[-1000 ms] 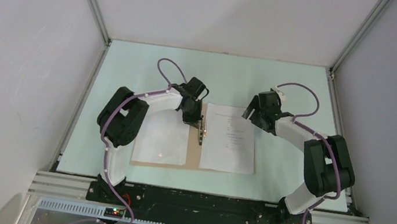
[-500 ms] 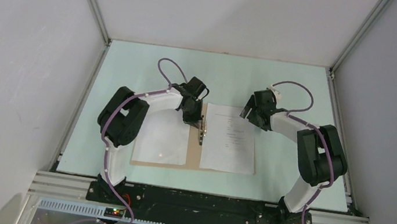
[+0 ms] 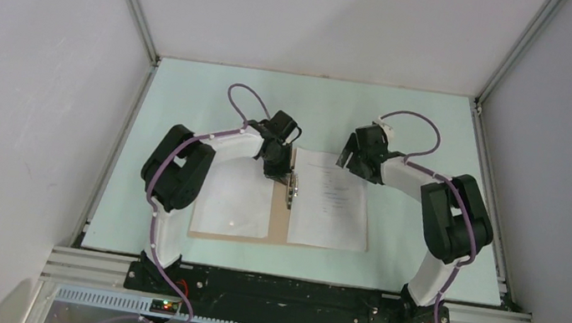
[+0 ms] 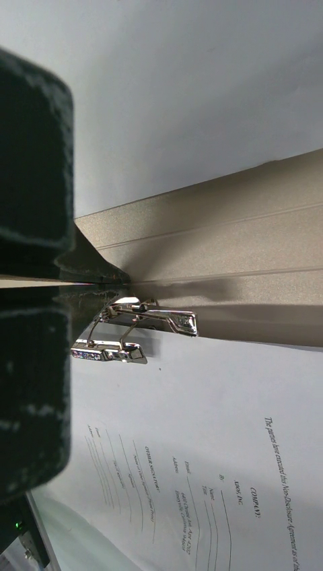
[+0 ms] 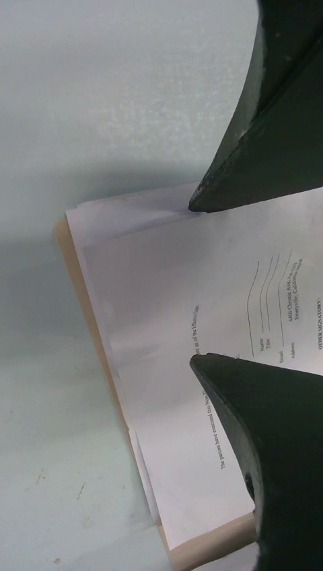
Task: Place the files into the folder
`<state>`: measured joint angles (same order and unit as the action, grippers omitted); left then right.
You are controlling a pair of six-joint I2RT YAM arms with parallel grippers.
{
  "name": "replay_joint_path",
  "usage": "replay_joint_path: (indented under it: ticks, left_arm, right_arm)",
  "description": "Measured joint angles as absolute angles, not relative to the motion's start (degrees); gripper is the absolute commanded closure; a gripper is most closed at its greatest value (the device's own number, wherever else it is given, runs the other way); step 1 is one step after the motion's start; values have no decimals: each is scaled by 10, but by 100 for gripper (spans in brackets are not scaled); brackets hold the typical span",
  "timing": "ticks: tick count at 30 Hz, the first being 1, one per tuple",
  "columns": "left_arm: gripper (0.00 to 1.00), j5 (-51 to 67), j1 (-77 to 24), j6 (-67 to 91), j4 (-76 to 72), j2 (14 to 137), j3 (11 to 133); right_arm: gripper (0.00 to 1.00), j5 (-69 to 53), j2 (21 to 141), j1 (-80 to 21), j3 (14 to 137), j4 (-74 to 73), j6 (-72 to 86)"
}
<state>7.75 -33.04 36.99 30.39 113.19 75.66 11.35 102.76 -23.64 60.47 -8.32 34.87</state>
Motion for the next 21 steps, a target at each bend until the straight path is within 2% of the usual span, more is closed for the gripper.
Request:
replay_joint_path:
  ticks: [21]
  left_arm:
    - [100,79,-330,370,305,1134,759]
  right_arm:
    - [16,126,1036,-220,617,-109,344]
